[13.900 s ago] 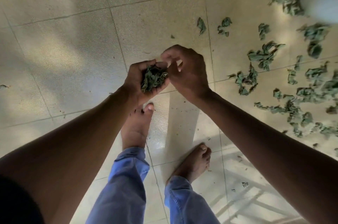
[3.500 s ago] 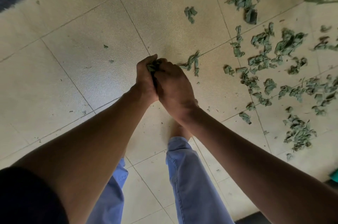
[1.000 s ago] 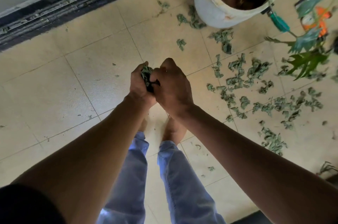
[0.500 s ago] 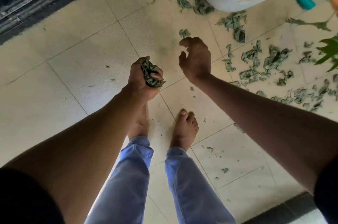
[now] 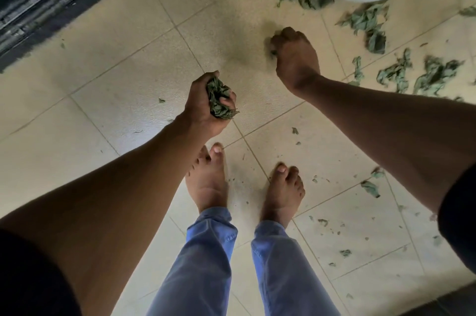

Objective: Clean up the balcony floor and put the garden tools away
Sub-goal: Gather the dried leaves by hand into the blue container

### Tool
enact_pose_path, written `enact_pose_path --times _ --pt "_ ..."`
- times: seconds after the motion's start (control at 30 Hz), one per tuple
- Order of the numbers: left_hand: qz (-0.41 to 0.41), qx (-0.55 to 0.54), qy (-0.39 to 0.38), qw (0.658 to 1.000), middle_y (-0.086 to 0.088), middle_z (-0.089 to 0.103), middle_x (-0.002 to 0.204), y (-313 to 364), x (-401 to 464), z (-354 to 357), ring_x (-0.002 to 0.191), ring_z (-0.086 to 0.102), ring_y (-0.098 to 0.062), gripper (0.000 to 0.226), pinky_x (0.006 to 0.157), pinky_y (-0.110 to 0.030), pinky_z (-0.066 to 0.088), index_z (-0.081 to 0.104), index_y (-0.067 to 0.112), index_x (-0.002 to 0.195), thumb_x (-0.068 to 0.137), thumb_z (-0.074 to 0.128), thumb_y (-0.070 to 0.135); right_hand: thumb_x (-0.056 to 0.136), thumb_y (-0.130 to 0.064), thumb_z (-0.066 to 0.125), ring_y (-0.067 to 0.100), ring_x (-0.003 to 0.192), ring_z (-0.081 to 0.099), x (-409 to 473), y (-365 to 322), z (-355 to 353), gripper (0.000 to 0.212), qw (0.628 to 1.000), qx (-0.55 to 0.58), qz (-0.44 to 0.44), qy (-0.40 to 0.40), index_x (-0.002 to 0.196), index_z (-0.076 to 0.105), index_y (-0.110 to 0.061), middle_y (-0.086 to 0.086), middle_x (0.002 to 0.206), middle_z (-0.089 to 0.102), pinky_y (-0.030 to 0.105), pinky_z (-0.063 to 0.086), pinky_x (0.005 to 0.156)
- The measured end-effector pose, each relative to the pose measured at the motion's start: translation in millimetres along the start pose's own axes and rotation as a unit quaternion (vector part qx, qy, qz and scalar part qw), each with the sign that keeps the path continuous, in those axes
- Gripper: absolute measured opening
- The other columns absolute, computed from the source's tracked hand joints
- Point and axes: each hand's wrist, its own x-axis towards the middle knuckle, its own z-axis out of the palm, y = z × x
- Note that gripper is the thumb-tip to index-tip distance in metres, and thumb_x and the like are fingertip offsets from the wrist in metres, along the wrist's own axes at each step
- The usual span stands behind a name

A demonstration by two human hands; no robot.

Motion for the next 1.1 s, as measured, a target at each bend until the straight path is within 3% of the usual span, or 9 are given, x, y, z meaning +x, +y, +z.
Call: enact_pose_path --times 0.1,0.2,0.37,0.5,0.7,0.83,0.93,1.03,1.1 --pt "-0.002 -0.008 0.006 1.000 0.000 0.043 0.072 -1 -2 -7 0.059 0.050 -0.011 0.028 0.040 -0.014 0.039 0.044 0.018 0.076 0.101 0.055 0.028 0.086 0.006 0.057 0.023 0.099 0.062 -6 -7 1 0.033 0.997 0.064 0.041 0.027 0.105 0.075 -0.012 0.007 0.112 0.067 0.030 0.052 0.081" --pt "-0.001 -0.028 0.014 1.000 -0.002 0.045 0.071 -3 -6 -11 0.058 0.050 -0.011 0.026 0.042 -0.013 0.041 0.045 0.017 0.079 0.101 0.055 0.028 0.083 0.000 0.065 0.005 0.081 0.067 -20 -35 -10 0.023 0.963 0.244 0.088 0.080 0.084 0.078 -0.018 -0.006 0.090 0.075 0.030 0.057 0.075" --pt "0.036 -0.027 -0.033 0.998 -0.005 0.064 0.070 -7 -21 1 0.060 0.059 -0.013 0.027 0.046 -0.018 0.047 0.065 0.015 0.079 0.099 0.047 0.020 0.080 0.002 0.073 0.005 0.075 0.071 -76 -108 -60 0.013 0.891 0.450 0.032 0.058 0.083 0.076 -0.010 -0.005 0.082 0.076 0.029 0.061 0.070" --pt "0.053 0.011 -0.086 0.995 -0.001 0.056 0.054 -13 -29 8 0.054 0.062 -0.014 0.062 0.053 -0.020 0.050 0.061 0.016 0.052 0.105 0.029 0.022 0.078 0.001 0.067 0.014 0.073 0.065 -98 -133 -57 0.015 0.927 0.368 -0.034 0.057 0.081 0.073 -0.012 -0.002 0.077 0.069 0.036 0.055 0.065" --pt "0.038 0.035 0.008 0.999 -0.002 0.053 0.070 -4 -22 11 0.073 0.063 -0.020 0.037 0.083 -0.032 0.050 0.051 0.020 0.065 0.096 0.053 0.039 0.085 -0.006 0.067 0.024 0.080 0.055 -89 -119 -38 0.011 0.982 0.147 -0.075 0.095 0.079 0.073 -0.014 0.002 0.078 0.064 0.030 0.043 0.051" --pt "0.036 0.069 -0.002 0.997 -0.001 0.059 0.061 -3 -18 24 0.061 0.067 -0.018 0.042 0.066 -0.025 0.053 0.056 0.018 0.065 0.101 0.049 0.038 0.083 -0.011 0.067 0.026 0.082 0.056 -82 -110 -36 0.009 0.982 0.099 -0.100 0.125 0.085 0.075 -0.011 0.007 0.087 0.062 0.032 0.048 0.051" --pt "0.060 0.067 -0.031 0.995 -0.004 0.062 0.062 -3 -12 37 0.061 0.066 -0.017 0.041 0.056 -0.022 0.053 0.058 0.013 0.077 0.106 0.036 0.032 0.082 -0.009 0.056 0.022 0.080 0.058 -72 -102 -43 0.020 0.968 0.195 -0.118 0.104 0.088 0.075 -0.011 0.006 0.086 0.063 0.034 0.052 0.059" --pt "0.082 0.046 -0.022 0.995 -0.004 0.063 0.079 1 2 46 0.066 0.056 -0.013 0.024 0.054 -0.020 0.045 0.060 0.011 0.097 0.101 0.044 0.028 0.083 -0.010 0.055 0.016 0.084 0.061 -52 -80 -47 0.028 0.952 0.262 -0.022 0.156 0.106 0.071 -0.012 0.003 0.096 0.067 0.028 0.051 0.069" --pt "0.066 0.036 0.020 0.997 -0.002 0.057 0.071 6 12 47 0.054 0.052 -0.010 0.014 0.040 -0.016 0.038 0.055 0.016 0.096 0.099 0.058 0.028 0.086 -0.016 0.058 0.021 0.103 0.057 -30 -60 -42 0.043 0.974 0.166 0.046 0.149 0.129 0.061 -0.015 0.006 0.117 0.062 0.023 0.044 0.078"
